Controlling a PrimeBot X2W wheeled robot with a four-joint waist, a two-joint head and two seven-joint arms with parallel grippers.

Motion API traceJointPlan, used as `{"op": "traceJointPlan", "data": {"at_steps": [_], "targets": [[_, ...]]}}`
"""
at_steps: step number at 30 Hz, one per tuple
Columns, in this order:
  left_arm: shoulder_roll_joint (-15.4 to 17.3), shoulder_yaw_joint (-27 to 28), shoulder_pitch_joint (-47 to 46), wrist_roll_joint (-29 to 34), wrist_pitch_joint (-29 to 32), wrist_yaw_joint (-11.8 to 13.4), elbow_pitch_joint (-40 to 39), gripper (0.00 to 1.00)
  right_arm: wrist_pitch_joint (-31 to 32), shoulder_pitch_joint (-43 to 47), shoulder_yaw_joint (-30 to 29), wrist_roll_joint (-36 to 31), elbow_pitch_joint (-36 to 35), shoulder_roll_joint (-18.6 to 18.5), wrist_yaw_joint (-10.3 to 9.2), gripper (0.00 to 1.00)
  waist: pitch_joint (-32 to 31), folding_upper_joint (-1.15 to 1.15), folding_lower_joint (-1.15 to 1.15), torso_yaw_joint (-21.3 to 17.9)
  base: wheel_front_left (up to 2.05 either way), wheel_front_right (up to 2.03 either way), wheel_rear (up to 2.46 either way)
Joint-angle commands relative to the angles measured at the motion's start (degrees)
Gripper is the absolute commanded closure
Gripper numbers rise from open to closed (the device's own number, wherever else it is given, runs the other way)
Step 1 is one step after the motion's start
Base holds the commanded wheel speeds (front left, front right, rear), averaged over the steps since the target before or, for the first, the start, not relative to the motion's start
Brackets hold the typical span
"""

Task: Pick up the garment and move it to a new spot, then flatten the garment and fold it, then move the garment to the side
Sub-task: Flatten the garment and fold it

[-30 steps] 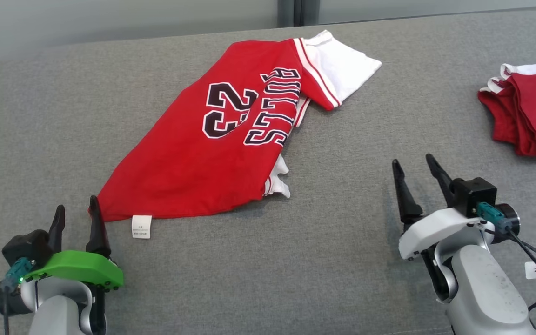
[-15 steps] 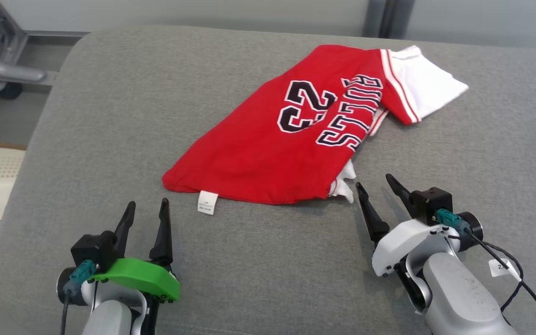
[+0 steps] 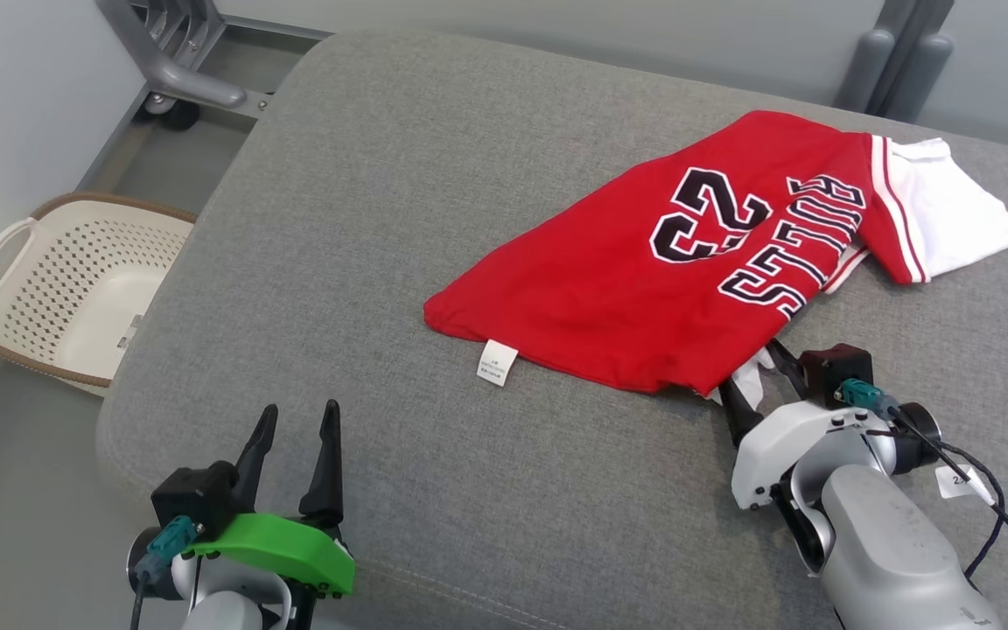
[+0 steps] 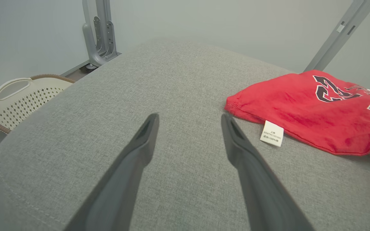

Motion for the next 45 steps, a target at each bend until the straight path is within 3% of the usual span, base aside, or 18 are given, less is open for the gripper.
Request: {"op": "traceJointPlan", "data": {"at_steps": [1,2,7,12,26,32,33,34,45], "targets": [[0.1,0.1,0.6,-0.2,0.1,0.0,-0.3,0.00,-0.1,-0.9,-0.6,-0.7,1.2,-0.2,-0.07,0.67,-0.1,0.00,0.00,0.7,0.00,0.00,0.00],[0.0,0.0,0.4,-0.3,0.1,0.0,-0.4,0.00,-0.1,-1.3,-1.0,-0.8,2.3,-0.1,-0.07,1.00,0.0,0.00,0.00,0.5,0.00,0.00,0.00],[0.1,-0.5,-0.8,-0.3,0.1,0.0,-0.5,0.00,-0.1,-3.0,-2.4,-1.2,5.8,0.2,-0.07,1.00,0.2,0.00,0.00,-0.8,0.00,0.00,0.00],[0.5,-0.8,-0.4,-0.4,0.1,0.0,-0.9,0.00,-0.1,-2.5,-3.8,-0.3,4.5,0.0,-0.07,1.00,-0.7,0.00,0.00,-3.5,0.00,0.00,0.00],[0.5,-1.3,1.0,-0.7,0.1,0.0,-1.3,0.00,-0.1,3.9,-10.6,1.7,-5.5,-6.6,-0.07,1.00,-4.8,0.00,0.00,-18.5,0.00,0.00,0.00],[0.3,-1.7,0.9,-0.8,0.1,0.0,-0.8,0.00,-0.1,7.6,-13.8,2.1,-6.9,-8.2,-0.08,1.00,-4.9,0.00,0.00,-22.1,0.00,0.00,0.00],[0.2,-1.8,0.9,-0.7,0.1,0.0,-0.7,0.00,-0.1,8.1,-14.2,2.0,-6.8,-8.1,-0.08,0.67,-4.9,0.00,0.00,-22.4,0.00,0.00,0.00],[0.2,-1.8,0.8,-0.7,0.1,0.0,-0.5,0.00,-0.1,8.5,-14.7,2.2,-7.0,-8.0,-0.08,0.00,-4.8,0.00,0.00,-22.6,0.00,0.00,0.00],[0.1,-1.7,1.4,-0.8,0.1,0.0,0.5,0.00,-0.1,14.2,-18.7,1.1,-12.5,-4.7,-0.07,0.00,-5.7,0.00,0.00,-22.7,0.00,0.00,0.00]]}}
